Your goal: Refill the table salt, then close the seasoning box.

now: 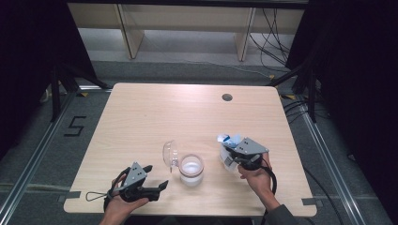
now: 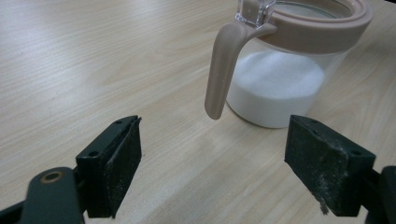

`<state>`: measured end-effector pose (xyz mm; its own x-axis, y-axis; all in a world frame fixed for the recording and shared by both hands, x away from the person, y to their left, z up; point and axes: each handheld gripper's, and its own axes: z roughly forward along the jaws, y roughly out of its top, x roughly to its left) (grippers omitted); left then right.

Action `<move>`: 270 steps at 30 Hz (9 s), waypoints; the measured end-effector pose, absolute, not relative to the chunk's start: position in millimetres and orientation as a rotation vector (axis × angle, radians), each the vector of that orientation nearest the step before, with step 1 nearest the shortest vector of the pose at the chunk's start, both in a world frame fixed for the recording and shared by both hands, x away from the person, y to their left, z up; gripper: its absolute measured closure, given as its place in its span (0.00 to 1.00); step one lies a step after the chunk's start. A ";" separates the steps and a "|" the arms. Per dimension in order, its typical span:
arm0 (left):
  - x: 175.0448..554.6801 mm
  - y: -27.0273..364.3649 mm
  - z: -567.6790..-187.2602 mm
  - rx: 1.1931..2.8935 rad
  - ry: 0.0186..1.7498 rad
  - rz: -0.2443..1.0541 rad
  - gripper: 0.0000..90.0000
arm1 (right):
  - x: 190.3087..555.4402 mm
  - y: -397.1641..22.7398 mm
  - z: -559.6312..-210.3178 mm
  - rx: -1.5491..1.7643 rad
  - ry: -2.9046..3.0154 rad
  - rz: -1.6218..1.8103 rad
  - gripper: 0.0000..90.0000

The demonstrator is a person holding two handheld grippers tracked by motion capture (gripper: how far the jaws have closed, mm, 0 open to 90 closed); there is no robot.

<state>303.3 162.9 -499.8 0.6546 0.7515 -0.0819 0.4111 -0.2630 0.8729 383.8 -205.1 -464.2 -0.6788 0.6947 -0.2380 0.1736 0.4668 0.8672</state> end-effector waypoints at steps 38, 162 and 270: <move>303.7 163.0 -499.4 1.896 0.901 0.445 0.20 | 388.8 -245.9 -466.5 0.814 2.085 1.092 0.98; 309.5 173.1 -490.5 1.848 0.950 0.457 0.29 | 290.3 -281.2 -481.1 1.152 2.172 1.157 0.26; 321.5 150.1 -448.7 1.828 0.813 0.392 0.35 | 287.3 -277.2 -486.7 1.178 2.216 1.195 0.26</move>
